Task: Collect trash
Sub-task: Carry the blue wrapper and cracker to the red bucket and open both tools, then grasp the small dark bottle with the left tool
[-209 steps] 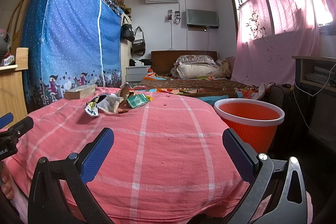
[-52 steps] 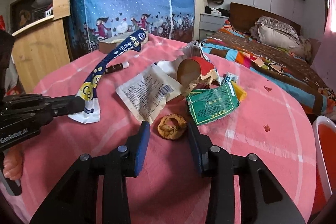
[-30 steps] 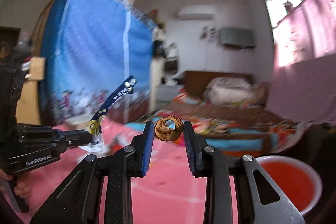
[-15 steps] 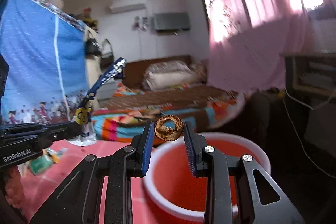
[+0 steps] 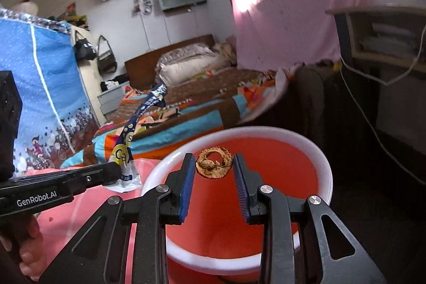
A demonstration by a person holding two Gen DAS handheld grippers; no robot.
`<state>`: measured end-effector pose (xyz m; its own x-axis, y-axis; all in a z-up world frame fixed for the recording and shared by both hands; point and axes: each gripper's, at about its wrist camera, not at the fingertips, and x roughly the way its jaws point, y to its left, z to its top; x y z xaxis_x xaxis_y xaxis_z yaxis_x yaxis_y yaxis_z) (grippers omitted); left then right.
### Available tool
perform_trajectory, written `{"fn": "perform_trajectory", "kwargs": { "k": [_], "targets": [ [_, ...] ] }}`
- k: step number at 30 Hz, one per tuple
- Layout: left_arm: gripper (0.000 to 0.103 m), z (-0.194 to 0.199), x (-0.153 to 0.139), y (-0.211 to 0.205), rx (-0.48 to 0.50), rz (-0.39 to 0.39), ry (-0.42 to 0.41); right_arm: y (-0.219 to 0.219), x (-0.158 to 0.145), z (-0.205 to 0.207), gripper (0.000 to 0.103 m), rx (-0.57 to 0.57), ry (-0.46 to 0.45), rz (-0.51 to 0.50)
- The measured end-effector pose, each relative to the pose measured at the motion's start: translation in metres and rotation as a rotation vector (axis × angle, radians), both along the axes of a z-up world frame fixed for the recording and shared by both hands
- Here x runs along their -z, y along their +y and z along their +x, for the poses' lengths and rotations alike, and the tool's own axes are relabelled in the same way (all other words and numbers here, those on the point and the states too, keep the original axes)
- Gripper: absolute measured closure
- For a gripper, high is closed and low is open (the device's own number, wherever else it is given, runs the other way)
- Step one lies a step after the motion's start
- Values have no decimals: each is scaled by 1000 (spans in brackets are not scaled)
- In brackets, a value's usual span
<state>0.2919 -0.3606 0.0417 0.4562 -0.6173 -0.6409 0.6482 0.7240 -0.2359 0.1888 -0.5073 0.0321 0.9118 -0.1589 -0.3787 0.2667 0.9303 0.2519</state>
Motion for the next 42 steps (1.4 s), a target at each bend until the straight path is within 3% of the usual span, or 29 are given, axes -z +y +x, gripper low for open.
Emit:
{"fn": "perform_trajectory", "kwargs": {
  "k": [4, 12, 15, 17, 18, 20, 22, 23, 28, 42],
  "targets": [
    [78, 1, 4, 0, -3, 7, 19, -4, 3, 1, 58, 3, 13, 32],
    [64, -12, -6, 43, -110, -41, -56, 3, -6, -5, 55, 20, -25, 10],
    [50, -18, -11, 70, -186, -71, -96, 13, -14, -11, 41, 11, -86, -18],
    [39, -24, -16, 92, -241, -97, -127, 22, -21, -15, 22, 1, -133, -36],
    [34, -27, -18, 102, -270, -106, -148, 28, -24, -18, 21, -8, -165, -48],
    [10, -36, -22, 124, -335, -115, -198, 38, -30, -21, 17, -26, -204, -65],
    [0, -47, -25, 148, -414, -132, -263, 51, -35, -24, 5, -42, -243, -79],
    [0, -51, -26, 157, -445, -139, -288, 57, -37, -25, 0, -52, -263, -83],
    [0, -72, -29, 209, -598, -139, -391, 90, -47, -31, 0, -104, -354, -115],
    [0, -129, -27, 310, -776, -31, -595, 193, -52, -35, 0, -330, -462, -179]
  ]
}}
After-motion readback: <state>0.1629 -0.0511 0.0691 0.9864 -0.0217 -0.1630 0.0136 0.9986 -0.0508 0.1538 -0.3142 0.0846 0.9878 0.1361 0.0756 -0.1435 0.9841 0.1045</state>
